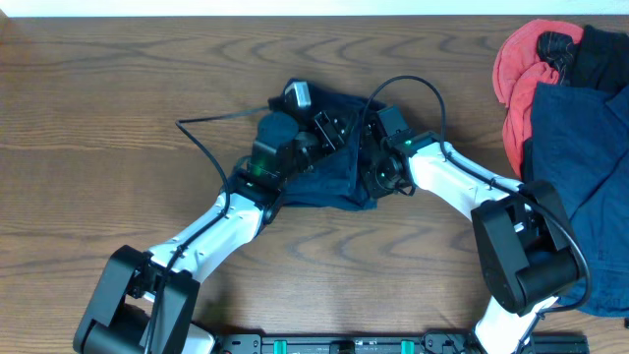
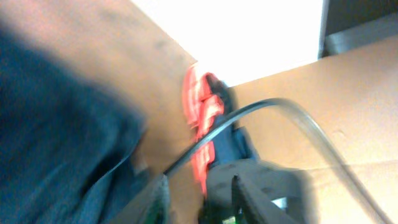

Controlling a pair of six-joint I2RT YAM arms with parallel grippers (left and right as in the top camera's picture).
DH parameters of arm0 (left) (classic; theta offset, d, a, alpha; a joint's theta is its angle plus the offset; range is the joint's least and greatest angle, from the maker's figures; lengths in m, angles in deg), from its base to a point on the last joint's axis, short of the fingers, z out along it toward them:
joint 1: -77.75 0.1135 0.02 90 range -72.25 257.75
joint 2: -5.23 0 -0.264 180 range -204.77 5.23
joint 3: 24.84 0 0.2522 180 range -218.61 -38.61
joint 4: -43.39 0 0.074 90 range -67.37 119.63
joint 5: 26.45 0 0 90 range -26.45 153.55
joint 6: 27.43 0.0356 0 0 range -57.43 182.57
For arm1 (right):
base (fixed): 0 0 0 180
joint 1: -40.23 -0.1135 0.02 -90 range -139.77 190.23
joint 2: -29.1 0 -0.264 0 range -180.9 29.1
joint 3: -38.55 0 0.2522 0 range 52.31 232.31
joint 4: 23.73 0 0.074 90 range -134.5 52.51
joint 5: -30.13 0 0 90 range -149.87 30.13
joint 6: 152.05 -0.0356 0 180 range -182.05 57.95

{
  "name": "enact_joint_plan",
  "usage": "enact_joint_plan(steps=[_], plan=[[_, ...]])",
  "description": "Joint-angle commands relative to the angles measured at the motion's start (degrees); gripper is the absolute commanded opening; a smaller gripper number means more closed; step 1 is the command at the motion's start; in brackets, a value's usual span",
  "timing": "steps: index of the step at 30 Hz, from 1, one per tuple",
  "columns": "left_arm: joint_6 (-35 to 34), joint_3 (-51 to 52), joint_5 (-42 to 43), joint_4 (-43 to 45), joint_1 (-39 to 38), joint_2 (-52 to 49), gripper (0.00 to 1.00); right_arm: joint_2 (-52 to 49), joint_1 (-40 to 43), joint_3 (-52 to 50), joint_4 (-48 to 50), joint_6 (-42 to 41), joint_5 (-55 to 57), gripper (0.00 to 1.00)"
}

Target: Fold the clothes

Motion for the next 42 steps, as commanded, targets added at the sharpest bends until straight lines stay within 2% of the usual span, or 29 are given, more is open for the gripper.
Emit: enact_joint_plan(steps=[1, 3, 6, 10, 14, 18, 27, 31, 37, 42], plan=[[5.14, -1.20, 2.29, 2.78, 2.80, 1.53, 0.31, 1.90, 2.14, 0.74, -3.87, -6.32, 6.56, 0.10], [6.86, -1.20, 2.29, 1.95, 5.88, 2.82, 0.31, 5.07, 4.83, 3.28, -8.04, -9.09, 14.01, 0.12], [7.67, -1.20, 2.27, -2.80, 10.99, 3.32, 0.31, 10.71, 8.76, 7.93, -11.02, -6.88, 16.59, 0.13], [12.55, -1.20, 0.76, -15.10, 15.50, 2.97, 0.31, 16.55, 11.23, 13.29, -10.58, 3.26, 2.47, 0.18], [21.68, -1.20, -5.05, -26.01, 16.37, 2.54, 0.32, 17.38, 10.32, 14.58, -10.82, 6.29, -11.85, 0.19], [25.81, -1.18, -8.11, -31.74, 16.37, 1.01, 0.32, 13.92, 7.45, 13.29, -10.49, 6.29, -21.94, 0.19], [27.56, -1.18, -6.84, -38.07, 16.37, -6.62, 0.33, -2.86, -0.85, 12.72, -11.30, 6.27, -22.77, 0.19], [27.56, -1.18, -4.11, -43.58, 16.37, -7.76, 0.33, -8.66, -1.27, 12.72, -13.90, 4.52, -17.00, 0.19], [27.58, -1.18, -3.32, -52.87, 16.37, -7.72, 0.33, -11.85, 0.28, 12.72, -14.71, -1.73, 2.80, 0.20], [28.52, -1.20, -1.40, -58.51, 16.39, -6.67, 0.27, -11.13, 1.84, 13.53, -14.64, -3.26, 11.02, 0.20]])
